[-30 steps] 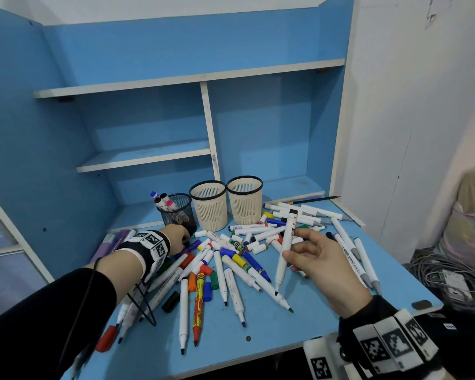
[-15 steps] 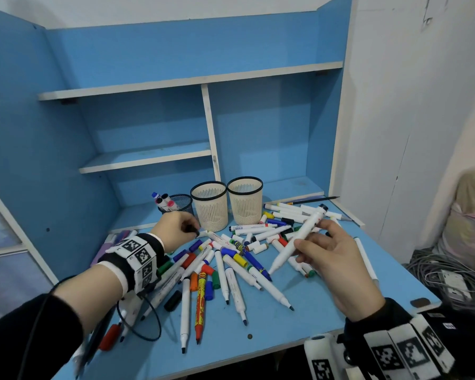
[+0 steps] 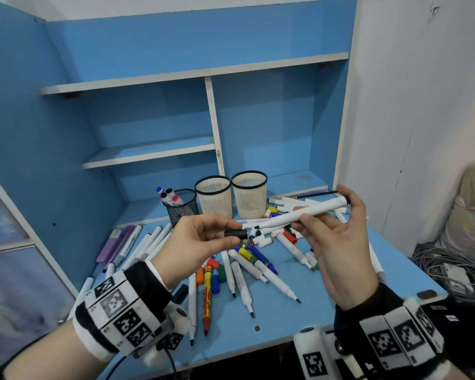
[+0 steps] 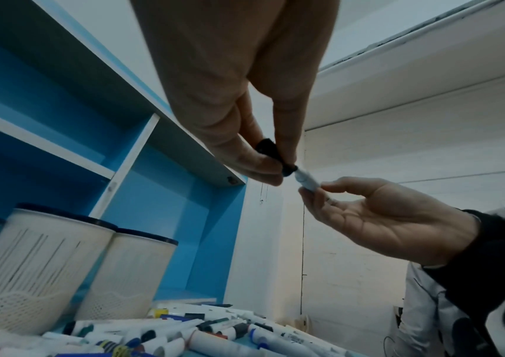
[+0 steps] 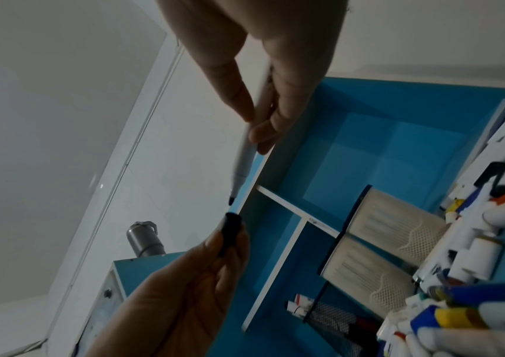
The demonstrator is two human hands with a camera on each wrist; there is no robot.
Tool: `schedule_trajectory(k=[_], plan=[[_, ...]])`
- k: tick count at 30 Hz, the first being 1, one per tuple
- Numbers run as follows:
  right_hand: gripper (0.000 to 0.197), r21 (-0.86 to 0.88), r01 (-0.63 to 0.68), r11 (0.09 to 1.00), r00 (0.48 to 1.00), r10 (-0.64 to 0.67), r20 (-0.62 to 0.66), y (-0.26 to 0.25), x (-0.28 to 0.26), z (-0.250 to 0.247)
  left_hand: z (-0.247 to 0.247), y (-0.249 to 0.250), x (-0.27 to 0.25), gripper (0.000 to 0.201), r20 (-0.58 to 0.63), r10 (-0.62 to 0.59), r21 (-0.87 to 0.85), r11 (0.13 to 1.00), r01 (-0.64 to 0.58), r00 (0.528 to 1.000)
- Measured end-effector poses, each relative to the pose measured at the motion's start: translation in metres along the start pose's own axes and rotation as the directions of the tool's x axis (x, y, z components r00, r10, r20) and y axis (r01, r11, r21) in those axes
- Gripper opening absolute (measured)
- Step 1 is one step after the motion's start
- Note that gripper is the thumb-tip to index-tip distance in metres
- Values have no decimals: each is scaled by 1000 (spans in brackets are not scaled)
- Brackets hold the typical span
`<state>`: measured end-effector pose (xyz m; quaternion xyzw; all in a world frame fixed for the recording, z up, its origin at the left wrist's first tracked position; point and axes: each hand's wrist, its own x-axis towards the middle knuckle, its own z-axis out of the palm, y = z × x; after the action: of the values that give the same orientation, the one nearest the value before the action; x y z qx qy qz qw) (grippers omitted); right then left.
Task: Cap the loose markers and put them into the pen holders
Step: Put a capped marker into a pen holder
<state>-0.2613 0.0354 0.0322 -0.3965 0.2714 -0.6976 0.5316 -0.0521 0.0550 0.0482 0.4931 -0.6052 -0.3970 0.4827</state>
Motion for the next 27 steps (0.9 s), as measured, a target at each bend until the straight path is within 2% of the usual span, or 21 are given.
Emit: schedule_trajectory(k=[11, 16, 19, 24, 27], plan=[[52, 53, -36, 998, 998, 33, 58, 12, -7, 6, 6, 1, -9, 25, -57, -5, -107, 994, -1, 998], [46, 29, 8, 1000, 995, -11, 101, 18, -15, 14, 11, 5, -11, 22, -89, 40, -75, 996, -46, 995], [46, 31, 46, 998, 994, -49, 100, 18, -18, 17, 11, 6, -12, 19, -104, 34, -125, 991, -47, 994], [51, 15, 95, 995, 991, -96, 93, 27, -29, 25, 18, 9, -16, 13, -20, 58, -127, 990, -60, 998], [56, 7, 121, 993, 991, -121, 65, 35, -33, 28, 21, 9, -16, 12, 14, 30, -147, 989, -28, 999]])
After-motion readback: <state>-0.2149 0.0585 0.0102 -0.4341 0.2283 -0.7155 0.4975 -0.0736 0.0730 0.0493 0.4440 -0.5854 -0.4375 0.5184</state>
